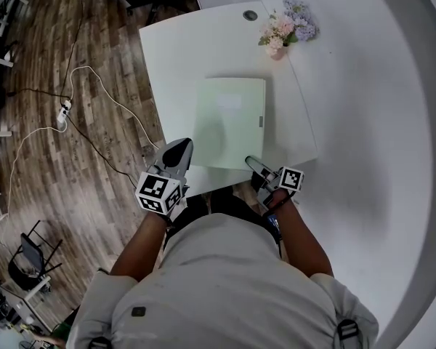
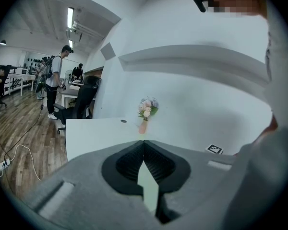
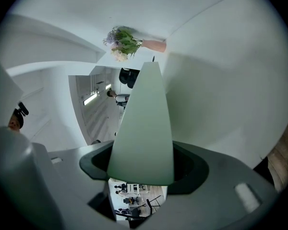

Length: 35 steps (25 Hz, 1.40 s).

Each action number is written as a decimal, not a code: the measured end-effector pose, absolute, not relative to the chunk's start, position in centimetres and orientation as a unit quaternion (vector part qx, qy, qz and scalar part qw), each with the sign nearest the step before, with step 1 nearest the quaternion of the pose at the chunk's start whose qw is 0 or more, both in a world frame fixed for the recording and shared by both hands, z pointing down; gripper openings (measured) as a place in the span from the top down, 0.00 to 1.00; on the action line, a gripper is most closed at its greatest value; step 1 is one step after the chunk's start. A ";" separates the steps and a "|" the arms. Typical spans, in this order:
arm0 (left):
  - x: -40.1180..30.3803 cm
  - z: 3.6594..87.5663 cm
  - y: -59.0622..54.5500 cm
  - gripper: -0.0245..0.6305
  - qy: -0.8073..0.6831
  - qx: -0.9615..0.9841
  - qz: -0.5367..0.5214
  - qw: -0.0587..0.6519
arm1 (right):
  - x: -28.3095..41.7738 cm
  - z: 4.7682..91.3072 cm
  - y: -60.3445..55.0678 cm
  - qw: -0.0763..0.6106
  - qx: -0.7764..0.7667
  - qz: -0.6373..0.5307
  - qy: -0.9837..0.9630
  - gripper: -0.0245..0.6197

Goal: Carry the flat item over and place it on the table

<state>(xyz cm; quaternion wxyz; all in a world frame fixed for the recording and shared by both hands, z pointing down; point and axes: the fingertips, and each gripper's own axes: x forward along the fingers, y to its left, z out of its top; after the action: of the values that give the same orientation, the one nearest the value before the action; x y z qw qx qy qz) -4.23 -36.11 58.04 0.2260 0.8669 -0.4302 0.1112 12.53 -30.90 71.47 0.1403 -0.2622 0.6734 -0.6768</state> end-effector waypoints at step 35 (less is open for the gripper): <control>-4.9 61.2 -36.7 0.96 -0.416 0.864 0.127 0.254 | 14.4 81.5 -30.3 -0.185 -0.395 -0.562 0.703 0.41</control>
<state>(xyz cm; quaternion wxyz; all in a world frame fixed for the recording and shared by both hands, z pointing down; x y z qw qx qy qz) -4.89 -36.71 61.19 0.2541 0.8639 -0.4158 0.1274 14.43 -30.30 81.49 -0.1853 -0.3948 0.7030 -0.5617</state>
